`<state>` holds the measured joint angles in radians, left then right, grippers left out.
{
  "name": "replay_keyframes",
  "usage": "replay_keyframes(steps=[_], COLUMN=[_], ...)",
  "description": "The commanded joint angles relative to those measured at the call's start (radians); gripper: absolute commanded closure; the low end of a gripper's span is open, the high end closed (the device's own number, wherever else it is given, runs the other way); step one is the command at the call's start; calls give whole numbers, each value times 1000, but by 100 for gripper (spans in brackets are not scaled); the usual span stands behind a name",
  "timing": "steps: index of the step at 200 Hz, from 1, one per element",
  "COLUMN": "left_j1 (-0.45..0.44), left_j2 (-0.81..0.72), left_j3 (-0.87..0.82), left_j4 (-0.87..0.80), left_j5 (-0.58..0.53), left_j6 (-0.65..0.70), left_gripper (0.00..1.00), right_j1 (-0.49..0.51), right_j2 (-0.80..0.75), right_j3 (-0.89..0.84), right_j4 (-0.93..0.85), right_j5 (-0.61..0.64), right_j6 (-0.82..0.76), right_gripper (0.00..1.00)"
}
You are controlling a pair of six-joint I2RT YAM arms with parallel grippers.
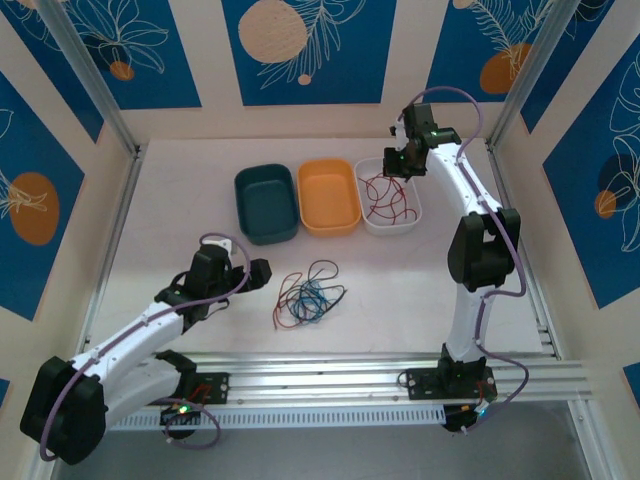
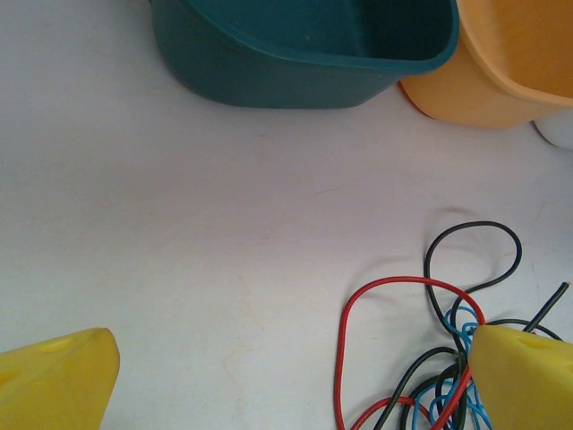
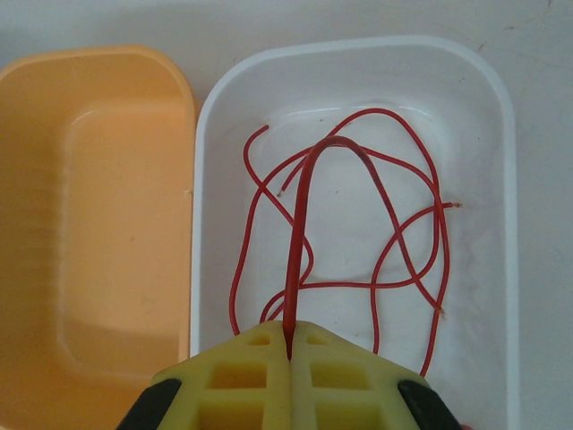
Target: Untangle the cables
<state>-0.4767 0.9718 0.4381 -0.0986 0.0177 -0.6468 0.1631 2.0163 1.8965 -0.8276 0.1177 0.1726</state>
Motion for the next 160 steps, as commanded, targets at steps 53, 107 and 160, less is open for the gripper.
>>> replay_keyframes(steps=[53,107,160], left_j1=[-7,-7,-6], left_j2=[-2,-16,-24], left_j3=[5,-2,-2], left_j4=[-13,-22,-27], left_j5=[12,12,8], left_j6=[6,4,6], left_gripper=[0,0,0], right_j1=[-14,-21,-17], right_j2=[175,237,134], right_j3=[43,84,87], right_j4=[-44,-82,-103], right_j5=[-70,-52,-47], right_j6=[18,45,59], right_gripper=[96,84,49])
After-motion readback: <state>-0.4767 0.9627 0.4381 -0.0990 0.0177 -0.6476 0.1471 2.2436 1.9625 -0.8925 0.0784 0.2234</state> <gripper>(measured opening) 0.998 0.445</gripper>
